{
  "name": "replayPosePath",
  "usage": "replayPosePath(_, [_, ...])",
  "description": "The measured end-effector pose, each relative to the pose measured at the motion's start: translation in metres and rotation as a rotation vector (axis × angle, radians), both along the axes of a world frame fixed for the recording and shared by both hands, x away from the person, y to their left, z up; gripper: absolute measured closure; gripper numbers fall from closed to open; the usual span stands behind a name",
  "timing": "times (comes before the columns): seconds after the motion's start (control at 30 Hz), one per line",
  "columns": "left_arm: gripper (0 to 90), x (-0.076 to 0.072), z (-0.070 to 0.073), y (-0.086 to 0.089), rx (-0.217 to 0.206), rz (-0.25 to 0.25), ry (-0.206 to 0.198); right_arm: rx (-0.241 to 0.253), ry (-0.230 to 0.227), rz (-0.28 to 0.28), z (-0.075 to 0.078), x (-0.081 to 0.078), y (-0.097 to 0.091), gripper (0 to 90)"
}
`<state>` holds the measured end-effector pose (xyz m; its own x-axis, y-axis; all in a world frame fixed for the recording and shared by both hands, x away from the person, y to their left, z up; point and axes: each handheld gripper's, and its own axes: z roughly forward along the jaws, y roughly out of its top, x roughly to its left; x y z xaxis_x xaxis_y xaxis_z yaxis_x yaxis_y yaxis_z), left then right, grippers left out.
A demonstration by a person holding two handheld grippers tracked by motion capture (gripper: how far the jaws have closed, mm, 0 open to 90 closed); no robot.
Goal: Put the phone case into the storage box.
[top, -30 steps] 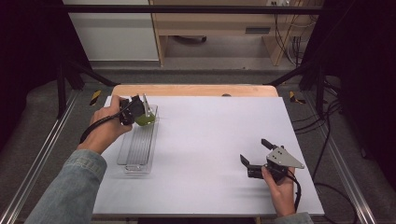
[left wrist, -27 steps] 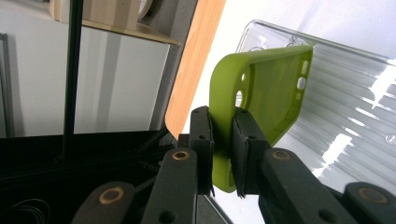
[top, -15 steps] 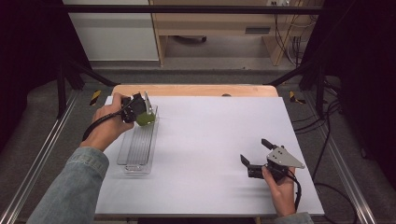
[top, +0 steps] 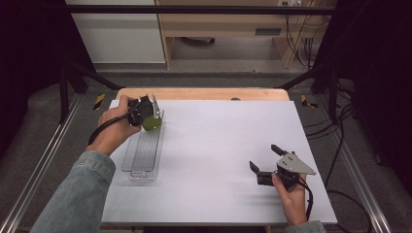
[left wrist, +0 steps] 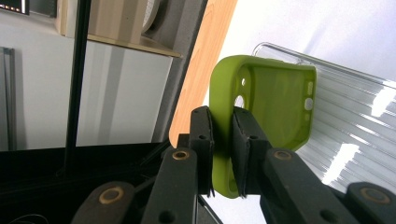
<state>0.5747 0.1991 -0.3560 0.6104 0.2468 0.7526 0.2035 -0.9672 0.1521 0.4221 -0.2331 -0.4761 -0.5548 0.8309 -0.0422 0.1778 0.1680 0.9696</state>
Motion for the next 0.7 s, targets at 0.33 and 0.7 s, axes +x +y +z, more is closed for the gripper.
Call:
replayPosePath(0.33, [79.5,0.004,-0.001,-0.008,0.001,-0.018,-0.007,-0.001,0.0,0.0,0.0,0.0,-0.001,3.3])
replayPosePath(0.7, [79.6,0.009,-0.003,-0.011,-0.011,-0.032,-0.023,-0.002,-0.001,-0.003,0.0,0.0,-0.002,3.3])
